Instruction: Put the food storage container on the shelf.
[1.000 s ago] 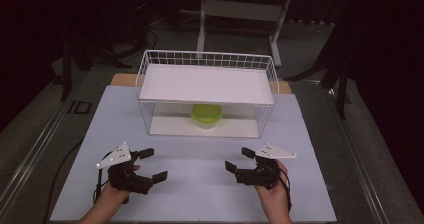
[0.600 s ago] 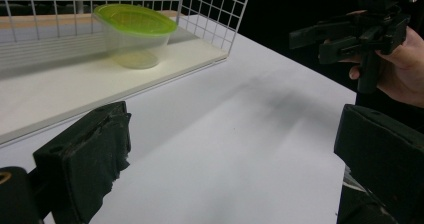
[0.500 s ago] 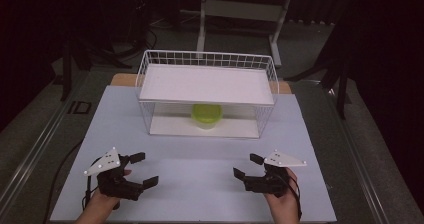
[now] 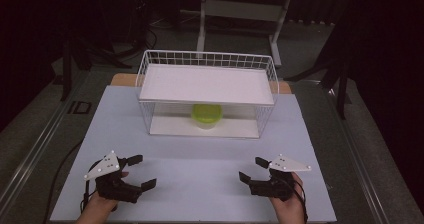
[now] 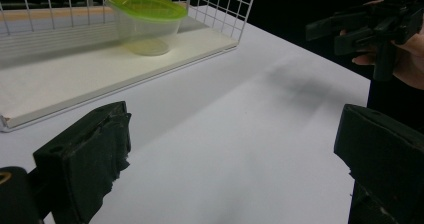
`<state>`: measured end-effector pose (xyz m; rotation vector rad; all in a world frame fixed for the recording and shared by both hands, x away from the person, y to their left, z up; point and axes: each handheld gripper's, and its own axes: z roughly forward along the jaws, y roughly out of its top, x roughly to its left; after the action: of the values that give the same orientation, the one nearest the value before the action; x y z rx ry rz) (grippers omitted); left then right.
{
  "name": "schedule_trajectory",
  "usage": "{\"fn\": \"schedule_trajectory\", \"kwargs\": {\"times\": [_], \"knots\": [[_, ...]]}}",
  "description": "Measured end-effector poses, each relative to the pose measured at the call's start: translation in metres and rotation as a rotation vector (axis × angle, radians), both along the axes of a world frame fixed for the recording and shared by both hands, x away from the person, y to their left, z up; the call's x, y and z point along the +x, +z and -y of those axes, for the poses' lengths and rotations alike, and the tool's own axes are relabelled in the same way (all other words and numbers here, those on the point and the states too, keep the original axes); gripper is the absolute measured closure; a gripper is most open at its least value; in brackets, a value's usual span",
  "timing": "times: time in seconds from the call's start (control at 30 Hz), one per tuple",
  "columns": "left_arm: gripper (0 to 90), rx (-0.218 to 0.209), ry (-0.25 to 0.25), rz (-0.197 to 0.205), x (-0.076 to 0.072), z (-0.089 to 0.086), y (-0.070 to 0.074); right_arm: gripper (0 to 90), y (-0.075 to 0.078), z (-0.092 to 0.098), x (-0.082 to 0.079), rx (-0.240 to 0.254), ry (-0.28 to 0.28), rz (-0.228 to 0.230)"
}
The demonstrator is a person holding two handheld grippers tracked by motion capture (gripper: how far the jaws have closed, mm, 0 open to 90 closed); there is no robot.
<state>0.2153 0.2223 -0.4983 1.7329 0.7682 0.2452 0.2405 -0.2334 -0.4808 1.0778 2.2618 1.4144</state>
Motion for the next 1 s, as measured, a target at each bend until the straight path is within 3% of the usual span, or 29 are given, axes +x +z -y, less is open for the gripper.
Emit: {"fn": "schedule_trajectory", "kwargs": {"times": [0.3, 0.5, 0.63, 0.7, 0.8, 1.0], "knots": [[2.6, -0.012, 0.022, 0.010, 0.000, -0.001, -0.001, 18.6, -0.010, 0.007, 0.007, -0.004, 0.011, -0.007], [2.6, -0.022, 0.055, 0.031, -0.001, -0.001, -0.001, 18.5, -0.016, 0.012, 0.012, -0.005, 0.014, 0.021], [2.6, 0.005, 0.070, 0.086, -0.004, -0.003, 0.002, 18.6, -0.020, 0.014, 0.017, -0.008, 0.026, 0.043], [2.6, -0.012, 0.082, 0.100, -0.005, -0.006, 0.004, 18.5, -0.020, 0.015, 0.017, 0.005, 0.025, 0.045], [2.6, -0.018, 0.090, 0.096, -0.003, -0.010, 0.002, 18.3, -0.019, 0.013, 0.015, 0.017, 0.024, 0.046], [2.6, -0.003, 0.084, 0.090, -0.005, -0.008, 0.001, 18.3, -0.019, 0.008, 0.014, -0.029, 0.023, 0.057]]}}
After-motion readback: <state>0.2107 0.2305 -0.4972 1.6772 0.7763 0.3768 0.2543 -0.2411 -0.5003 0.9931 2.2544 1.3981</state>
